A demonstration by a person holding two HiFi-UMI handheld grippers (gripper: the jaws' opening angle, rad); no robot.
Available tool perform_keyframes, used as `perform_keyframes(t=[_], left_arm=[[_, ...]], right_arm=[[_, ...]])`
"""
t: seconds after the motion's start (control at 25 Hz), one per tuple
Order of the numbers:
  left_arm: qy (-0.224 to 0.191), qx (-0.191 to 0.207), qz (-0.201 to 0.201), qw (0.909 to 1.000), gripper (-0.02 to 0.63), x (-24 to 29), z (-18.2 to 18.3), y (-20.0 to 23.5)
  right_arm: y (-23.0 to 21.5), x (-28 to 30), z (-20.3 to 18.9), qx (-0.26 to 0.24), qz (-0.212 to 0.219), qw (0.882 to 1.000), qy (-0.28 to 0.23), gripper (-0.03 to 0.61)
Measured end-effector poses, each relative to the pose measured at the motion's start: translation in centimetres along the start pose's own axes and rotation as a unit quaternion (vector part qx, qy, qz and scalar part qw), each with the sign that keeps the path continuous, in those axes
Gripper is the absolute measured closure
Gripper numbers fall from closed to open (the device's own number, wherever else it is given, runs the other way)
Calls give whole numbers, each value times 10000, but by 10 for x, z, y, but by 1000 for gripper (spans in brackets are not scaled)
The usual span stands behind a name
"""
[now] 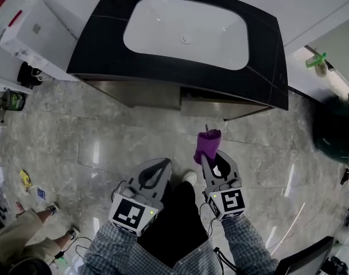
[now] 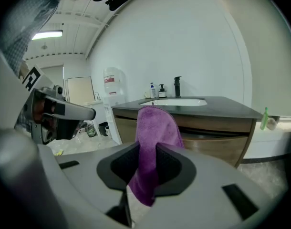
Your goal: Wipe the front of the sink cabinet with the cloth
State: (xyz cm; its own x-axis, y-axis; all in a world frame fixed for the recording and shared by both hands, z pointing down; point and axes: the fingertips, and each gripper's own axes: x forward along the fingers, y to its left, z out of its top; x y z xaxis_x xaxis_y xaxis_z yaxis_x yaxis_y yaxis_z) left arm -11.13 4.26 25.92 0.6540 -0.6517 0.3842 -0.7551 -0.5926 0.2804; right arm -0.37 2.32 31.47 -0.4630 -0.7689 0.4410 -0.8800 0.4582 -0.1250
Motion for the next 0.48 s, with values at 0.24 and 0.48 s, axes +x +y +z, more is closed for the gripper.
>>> perform_keyframes(t=[0.24,0.48], left_arm=[[-32,-185,350,9992,603,24,-31,22],[-13,-317,656,9973,603,44,-53,35]], right_arm=[[4,57,-44,-251,508,9984,24,488],[3,107,-65,-451,861,9953,12,488]])
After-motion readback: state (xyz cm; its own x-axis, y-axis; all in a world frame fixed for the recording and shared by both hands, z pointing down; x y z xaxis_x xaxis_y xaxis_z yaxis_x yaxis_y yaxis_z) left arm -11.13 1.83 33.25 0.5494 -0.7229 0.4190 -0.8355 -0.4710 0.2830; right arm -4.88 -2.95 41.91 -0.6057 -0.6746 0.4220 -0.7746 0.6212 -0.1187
